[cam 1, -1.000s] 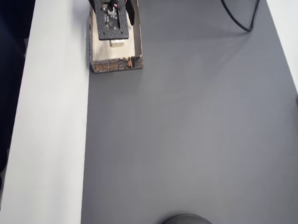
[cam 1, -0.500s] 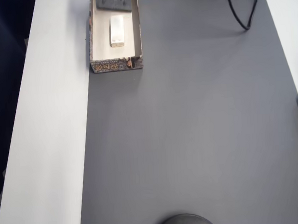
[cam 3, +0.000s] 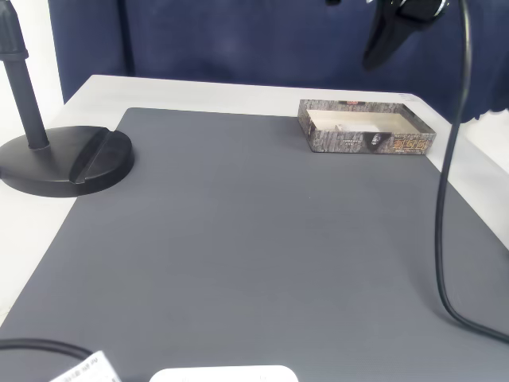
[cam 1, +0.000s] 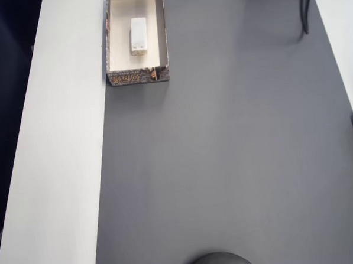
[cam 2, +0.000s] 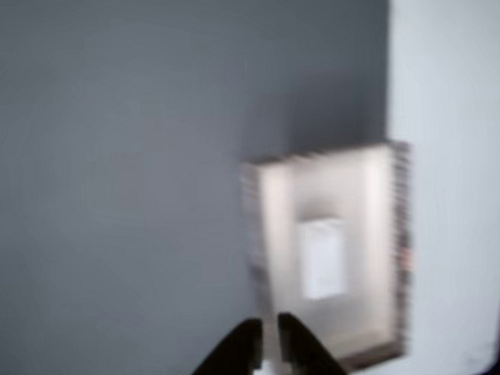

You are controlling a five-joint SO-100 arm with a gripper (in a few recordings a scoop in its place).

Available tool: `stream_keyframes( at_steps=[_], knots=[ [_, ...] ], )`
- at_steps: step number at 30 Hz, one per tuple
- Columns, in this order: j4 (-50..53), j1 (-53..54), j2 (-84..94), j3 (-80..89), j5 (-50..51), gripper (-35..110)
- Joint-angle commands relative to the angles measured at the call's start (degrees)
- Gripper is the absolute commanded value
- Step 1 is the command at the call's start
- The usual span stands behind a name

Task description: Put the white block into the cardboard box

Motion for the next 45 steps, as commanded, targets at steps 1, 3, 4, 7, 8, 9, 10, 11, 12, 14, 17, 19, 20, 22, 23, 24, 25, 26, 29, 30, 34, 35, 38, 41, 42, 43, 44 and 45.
stream_keyframes(
  at_steps=[1, 3, 4, 7, 8, 9, 10, 11, 12, 14, 17, 19, 20, 22, 23, 24, 25, 26, 29, 30, 34, 35, 38, 41, 42, 43, 44, 45],
  knots=[
    [-0.79, -8.44, 9.84, 5.54, -8.09, -2],
    [-0.62, -12.48, 12.04, 7.82, -10.81, -2],
    [-0.62, -14.50, 13.10, 8.96, -12.39, -2],
    [-0.62, -20.57, 16.35, 12.83, -16.79, -2],
    [-0.70, -22.50, 17.49, 14.24, -18.46, -2],
    [-0.70, -24.52, 18.54, 15.64, -19.60, -2],
    [-0.70, -26.63, 19.69, 17.14, -20.83, -2],
    [-0.70, -28.65, 20.92, 18.72, -21.80, -2],
    [-0.70, -30.67, 22.06, 20.39, -22.76, -2],
    [-0.70, -34.37, 24.70, 23.99, -24.52, -2],
    [-0.70, -39.20, 28.65, 29.09, -26.02, -2],
    [-0.62, -42.10, 31.46, 32.34, -27.33, -2],
    [-0.70, -43.51, 32.87, 34.19, -27.69, -2],
    [-0.62, -46.05, 35.86, 37.79, -29.79, -2],
    [-0.62, -47.37, 37.18, 39.55, -30.76, -2],
    [-0.62, -48.60, 38.41, 41.13, -31.90, -2],
    [-0.62, -49.83, 39.37, 42.63, -33.05, -2],
    [-0.70, -51.06, 40.43, 44.21, -34.37, -2],
    [-2.99, -54.40, 43.42, 49.13, -39.29, -2],
    [-4.75, -55.28, 44.47, 51.24, -40.87, -2],
    [-12.30, -57.22, 49.75, 59.41, -47.20, -2],
    [-13.36, -57.30, 50.89, 61.00, -48.25, -2],
    [-15.21, -56.60, 53.79, 65.04, -49.04, -2],
    [-18.02, -55.46, 58.18, 70.14, -49.04, -2],
    [-18.90, -55.11, 59.85, 71.81, -49.04, -2],
    [-19.51, -54.76, 61.35, 73.48, -48.96, -2],
    [-19.95, -54.23, 62.75, 74.88, -48.78, -2],
    [-20.04, -53.61, 63.90, 76.11, -48.34, -2]
  ],
)
